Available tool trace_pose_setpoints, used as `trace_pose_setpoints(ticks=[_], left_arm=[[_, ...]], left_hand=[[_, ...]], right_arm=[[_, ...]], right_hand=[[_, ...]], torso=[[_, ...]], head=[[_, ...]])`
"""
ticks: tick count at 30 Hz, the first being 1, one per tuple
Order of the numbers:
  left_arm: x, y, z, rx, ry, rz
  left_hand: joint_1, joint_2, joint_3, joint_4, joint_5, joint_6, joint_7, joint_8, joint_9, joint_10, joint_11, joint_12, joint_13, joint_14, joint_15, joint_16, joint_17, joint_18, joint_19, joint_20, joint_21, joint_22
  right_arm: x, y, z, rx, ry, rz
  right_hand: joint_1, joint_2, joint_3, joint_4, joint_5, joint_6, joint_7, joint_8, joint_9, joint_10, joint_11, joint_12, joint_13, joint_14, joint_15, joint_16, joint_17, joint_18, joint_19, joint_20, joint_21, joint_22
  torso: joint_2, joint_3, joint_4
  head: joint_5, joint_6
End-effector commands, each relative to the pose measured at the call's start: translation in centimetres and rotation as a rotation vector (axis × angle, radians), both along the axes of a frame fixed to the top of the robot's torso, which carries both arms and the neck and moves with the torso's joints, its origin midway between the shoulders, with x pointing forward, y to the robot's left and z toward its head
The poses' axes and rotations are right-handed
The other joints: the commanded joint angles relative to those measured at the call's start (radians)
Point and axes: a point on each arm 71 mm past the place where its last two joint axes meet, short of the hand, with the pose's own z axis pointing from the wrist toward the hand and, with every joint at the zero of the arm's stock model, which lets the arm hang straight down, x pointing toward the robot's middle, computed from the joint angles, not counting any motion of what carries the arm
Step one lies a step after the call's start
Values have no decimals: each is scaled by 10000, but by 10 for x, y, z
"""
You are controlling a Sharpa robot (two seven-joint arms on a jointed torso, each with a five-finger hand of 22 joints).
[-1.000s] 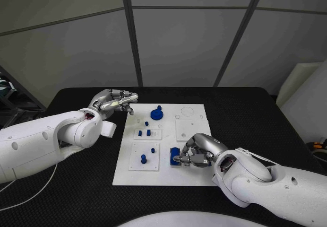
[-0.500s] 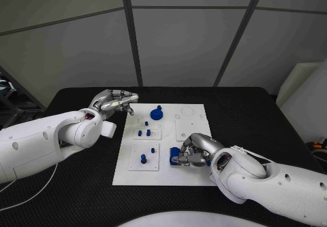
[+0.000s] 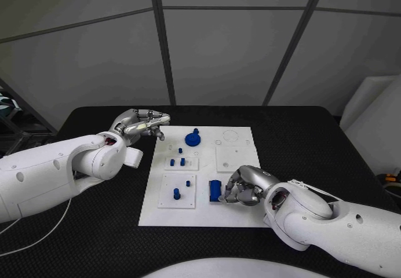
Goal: Assemble the parts on the task board
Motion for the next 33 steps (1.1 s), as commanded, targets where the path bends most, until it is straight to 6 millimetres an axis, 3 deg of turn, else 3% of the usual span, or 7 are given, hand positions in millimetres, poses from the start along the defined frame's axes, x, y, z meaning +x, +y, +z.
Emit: trace_pose_setpoints(ticks=[1, 12, 16, 19, 23, 27, 33], left_arm=[[0, 0, 1, -65, 13, -121], [-1, 0, 1, -57, 22, -113], [-1, 0, 1, -56, 14, -105], [-1, 1, 1, -52, 6, -91], [0, 1, 1, -49, 7, -82], [0, 0, 0, -49, 15, -81], [0, -1, -2, -66, 52, -116]], left_hand=[[-95, -6, 47, -8, 22, -47, 53, -41, -10, -25, 64, -26, -9, -14, -22, 36, -14, 42, -57, -24, -27, 15], [-101, -16, 45, -7, 20, -56, 57, -47, -9, -34, 69, -31, -10, -18, -18, 37, -16, 41, -60, -21, -28, 15], [-101, -16, 45, -7, 20, -56, 57, -47, -9, -34, 69, -31, -10, -18, -18, 37, -16, 41, -60, -21, -28, 15], [-101, -16, 45, -7, 20, -56, 57, -47, -9, -34, 69, -31, -10, -18, -18, 37, -16, 41, -60, -21, -28, 15], [-101, -16, 45, -7, 20, -56, 57, -47, -9, -34, 69, -31, -10, -18, -18, 37, -16, 41, -60, -21, -28, 15], [-101, -16, 45, -7, 20, -56, 57, -47, -9, -34, 69, -31, -10, -18, -18, 37, -16, 41, -60, -21, -28, 15], [-101, -16, 45, -7, 20, -56, 57, -47, -9, -34, 69, -31, -10, -18, -18, 37, -16, 41, -60, -21, -28, 15]], right_arm=[[0, 1, 0, -21, 166, 86], [0, -6, 5, 496, -240, -165], [-2, -17, 12, 1093, -587, -301], [-6, -33, 17, 1433, -648, -490], [-8, -55, 18, 1223, -390, -807], [-9, -75, 16, 558, -232, -1098], [-10, -92, 14, -499, -193, -1384]], right_hand=[[-81, 46, -63, 78, -96, -12, -8, 53, 15, 123, -50, -51, -469, 709, -40, 32, 984, -157, 399, -44, 16, 1903], [-229, -140, -233, 287, -583, -127, 63, 12, 36, 20, 10, -332, -641, 662, 2, -97, 768, -114, 270, -15, -105, 1767], [-89, -129, -186, 337, -309, -508, 230, -281, -82, -91, 133, -562, -783, 611, 89, -237, 540, -64, 111, 42, -255, 1597], [16, -109, -156, 403, -109, -864, 425, -669, -252, -175, 286, -740, -890, 582, 208, -328, 408, -31, 5, 134, -360, 1483], [139, -61, -115, 465, 21, -984, 566, -1052, -431, -202, 411, -814, -924, 583, 321, -357, 382, -25, -11, 249, -385, 1463], [192, -42, -102, 500, 48, -968, 605, -1224, -525, -216, 447, -865, -951, 584, 358, -365, 382, -21, -18, 295, -396, 1455], [73, -174, -225, 643, -26, -756, 608, -1394, -631, -203, 458, -893, -957, 588, 379, -372, 389, -25, 8, 341, -381, 1478]], torso=[[7, -8, 1], [11, -2, -14], [6, 4, -33], [-12, -3, -36], [-14, -4, -41], [-18, -9, -51], [-8, 15, -89]], head=[[14, -5], [0, -25], [-22, -27], [-101, -39], [-171, -28], [-303, -13], [-416, -11]])
